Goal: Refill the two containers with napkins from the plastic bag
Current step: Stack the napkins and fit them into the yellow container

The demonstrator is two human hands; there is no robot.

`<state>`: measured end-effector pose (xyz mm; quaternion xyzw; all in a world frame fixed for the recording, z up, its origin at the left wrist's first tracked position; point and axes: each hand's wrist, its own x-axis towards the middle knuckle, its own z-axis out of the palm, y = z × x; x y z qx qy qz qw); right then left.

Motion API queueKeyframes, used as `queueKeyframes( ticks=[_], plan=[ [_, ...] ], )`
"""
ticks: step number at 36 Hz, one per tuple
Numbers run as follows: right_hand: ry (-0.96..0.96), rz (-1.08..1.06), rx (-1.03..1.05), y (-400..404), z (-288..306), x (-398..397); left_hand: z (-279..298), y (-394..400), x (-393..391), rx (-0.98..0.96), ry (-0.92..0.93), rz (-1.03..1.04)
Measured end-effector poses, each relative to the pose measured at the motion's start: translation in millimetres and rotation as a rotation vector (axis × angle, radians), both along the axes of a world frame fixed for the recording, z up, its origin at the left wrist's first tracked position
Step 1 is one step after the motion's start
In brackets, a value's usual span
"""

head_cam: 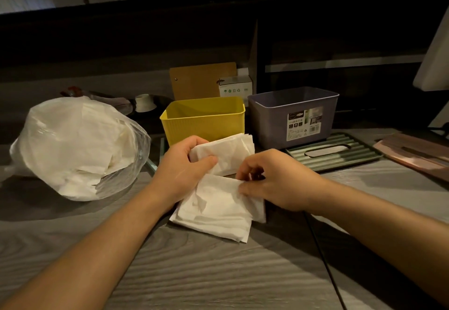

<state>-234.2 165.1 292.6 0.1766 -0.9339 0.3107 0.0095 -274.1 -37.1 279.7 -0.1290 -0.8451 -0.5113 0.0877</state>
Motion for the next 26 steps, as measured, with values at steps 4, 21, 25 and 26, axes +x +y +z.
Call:
queueKeyframes(
  ticks=[4, 21, 25, 26],
  plan=[
    [0.043, -0.046, -0.172, 4, 0, -2, 1, -1, -1, 0.079, -0.054, 0.002],
    [0.149, -0.121, 0.038, 29, 0, -16, 2, -1, 1, 0.153, -0.148, -0.078],
    [0.077, -0.104, -0.047, 35, 3, -17, 2, -1, 1, 0.167, -0.153, -0.089],
    [0.052, -0.078, -0.075, 35, 3, -16, 2, -1, 1, 0.174, -0.158, -0.093]
  ],
)
